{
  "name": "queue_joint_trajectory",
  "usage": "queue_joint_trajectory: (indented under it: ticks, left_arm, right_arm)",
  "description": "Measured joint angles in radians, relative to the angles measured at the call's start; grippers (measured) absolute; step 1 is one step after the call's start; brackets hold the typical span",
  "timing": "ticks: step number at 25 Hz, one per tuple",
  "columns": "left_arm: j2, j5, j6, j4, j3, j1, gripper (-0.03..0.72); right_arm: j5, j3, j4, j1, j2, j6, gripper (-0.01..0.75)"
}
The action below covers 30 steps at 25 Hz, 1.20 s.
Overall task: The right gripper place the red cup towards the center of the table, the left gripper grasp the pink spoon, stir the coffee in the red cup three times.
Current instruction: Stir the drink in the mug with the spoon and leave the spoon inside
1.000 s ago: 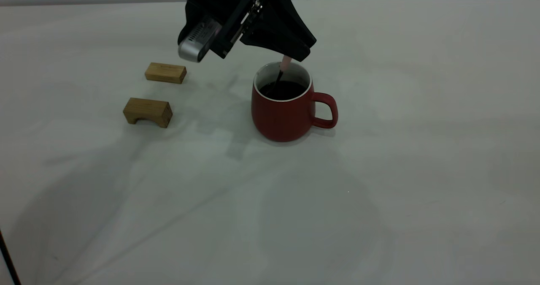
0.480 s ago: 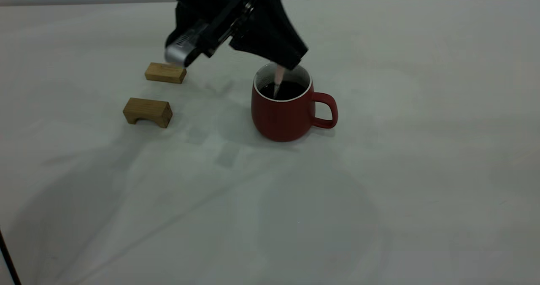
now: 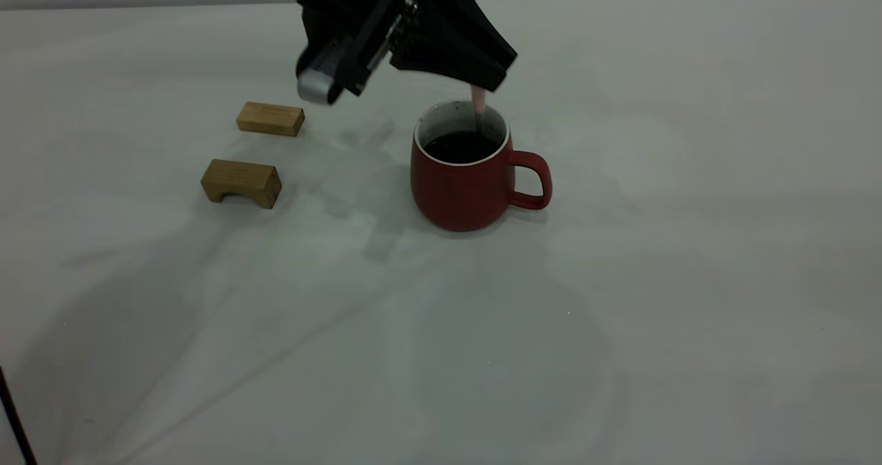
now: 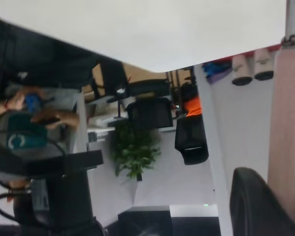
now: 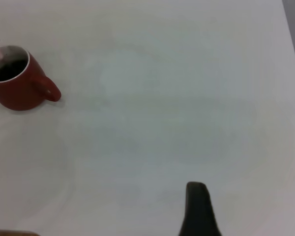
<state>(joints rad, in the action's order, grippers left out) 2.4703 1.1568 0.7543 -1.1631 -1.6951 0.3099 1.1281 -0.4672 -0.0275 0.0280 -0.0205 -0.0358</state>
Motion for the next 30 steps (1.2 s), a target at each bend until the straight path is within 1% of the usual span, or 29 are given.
queue_joint_trajectory:
  ticks: [4, 7, 9, 12, 15, 17, 23, 27, 30]
  left_arm:
    - [0.006, 0.003, 0.091, 0.075, -0.001, -0.004, 0.146]
    - [0.005, 0.010, 0.099, 0.123, -0.021, -0.021, 0.144]
    - [0.005, 0.010, 0.066, 0.123, -0.038, -0.033, 0.144]
    - [0.005, 0.009, 0.009, 0.083, -0.047, -0.039, 0.142]
    - [0.015, 0.009, -0.011, 0.021, -0.048, -0.029, 0.143]
    - [0.028, 0.009, 0.005, 0.011, -0.048, -0.017, 0.143]
    - [0.034, 0.011, 0.122, 0.111, -0.059, -0.014, 0.142]
    - [0.033, 0.011, 0.098, 0.156, -0.103, -0.026, 0.138]
    - [0.033, 0.011, 0.032, 0.137, -0.118, -0.026, 0.138]
  right_arm:
    - [0.000, 0.000, 0.000, 0.000, 0.000, 0.000, 0.584]
    - [0.000, 0.000, 0.000, 0.000, 0.000, 0.000, 0.584]
    - [0.000, 0.000, 0.000, 0.000, 0.000, 0.000, 0.584]
    - [0.000, 0.000, -0.001, 0.000, 0.000, 0.000, 0.584]
    - [0.000, 0.000, -0.001, 0.000, 0.000, 0.000, 0.584]
    - [0.000, 0.000, -0.001, 0.000, 0.000, 0.000, 0.584]
    - [0.000, 0.000, -0.001, 0.000, 0.000, 0.000, 0.584]
    - [0.000, 0.000, -0.001, 0.000, 0.000, 0.000, 0.584]
    - [0.000, 0.000, -0.001, 0.000, 0.000, 0.000, 0.584]
